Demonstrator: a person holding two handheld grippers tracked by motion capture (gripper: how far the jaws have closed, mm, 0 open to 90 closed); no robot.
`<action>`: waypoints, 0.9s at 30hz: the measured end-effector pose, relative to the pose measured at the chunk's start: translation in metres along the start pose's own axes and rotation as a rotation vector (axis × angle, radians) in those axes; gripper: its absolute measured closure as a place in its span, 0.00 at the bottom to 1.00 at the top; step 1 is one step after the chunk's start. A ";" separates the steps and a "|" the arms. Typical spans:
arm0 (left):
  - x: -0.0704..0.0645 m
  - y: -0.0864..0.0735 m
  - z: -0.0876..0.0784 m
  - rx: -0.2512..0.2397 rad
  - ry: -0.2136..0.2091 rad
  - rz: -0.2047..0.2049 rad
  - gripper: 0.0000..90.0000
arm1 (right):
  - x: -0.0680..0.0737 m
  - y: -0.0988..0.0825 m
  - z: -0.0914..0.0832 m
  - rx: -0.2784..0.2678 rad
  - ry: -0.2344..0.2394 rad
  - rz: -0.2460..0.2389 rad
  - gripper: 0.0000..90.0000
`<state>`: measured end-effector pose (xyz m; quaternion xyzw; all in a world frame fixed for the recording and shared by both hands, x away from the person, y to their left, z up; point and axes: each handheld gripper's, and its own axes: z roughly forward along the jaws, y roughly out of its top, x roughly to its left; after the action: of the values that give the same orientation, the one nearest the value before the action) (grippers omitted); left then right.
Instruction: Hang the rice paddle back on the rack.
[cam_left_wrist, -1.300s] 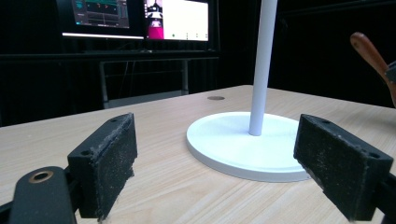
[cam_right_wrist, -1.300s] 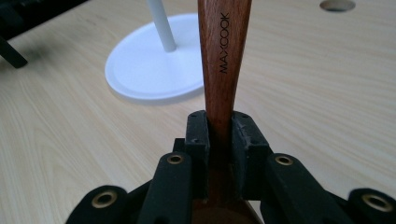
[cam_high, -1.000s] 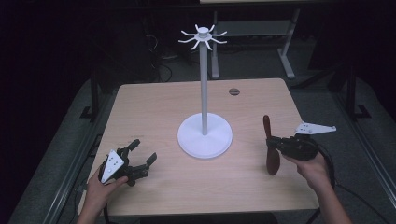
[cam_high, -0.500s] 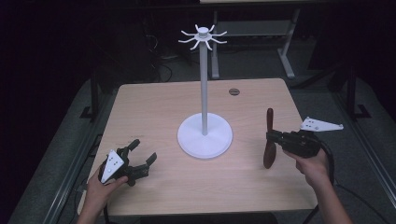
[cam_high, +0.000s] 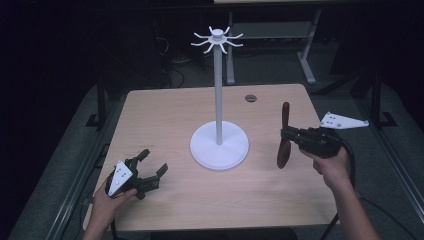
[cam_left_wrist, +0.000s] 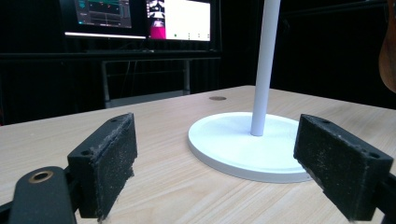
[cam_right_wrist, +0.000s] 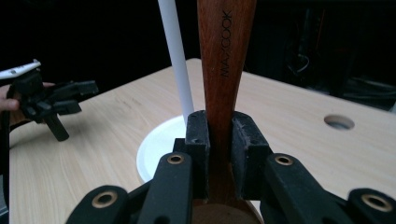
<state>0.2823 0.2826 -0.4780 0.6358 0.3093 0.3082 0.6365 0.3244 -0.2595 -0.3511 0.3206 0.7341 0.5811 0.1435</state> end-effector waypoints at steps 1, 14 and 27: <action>0.000 0.000 0.000 0.000 -0.002 0.007 0.14 | 0.001 0.003 0.001 -0.004 0.003 -0.006 0.87; 0.000 0.000 0.000 0.005 0.001 0.016 0.14 | 0.009 0.041 0.013 -0.035 0.039 -0.055 0.87; 0.000 0.000 -0.001 0.006 -0.005 0.023 0.14 | 0.019 0.092 0.029 -0.082 0.090 -0.109 0.87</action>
<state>0.2814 0.2828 -0.4777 0.6421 0.3013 0.3130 0.6316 0.3552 -0.2143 -0.2689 0.2474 0.7318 0.6158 0.1549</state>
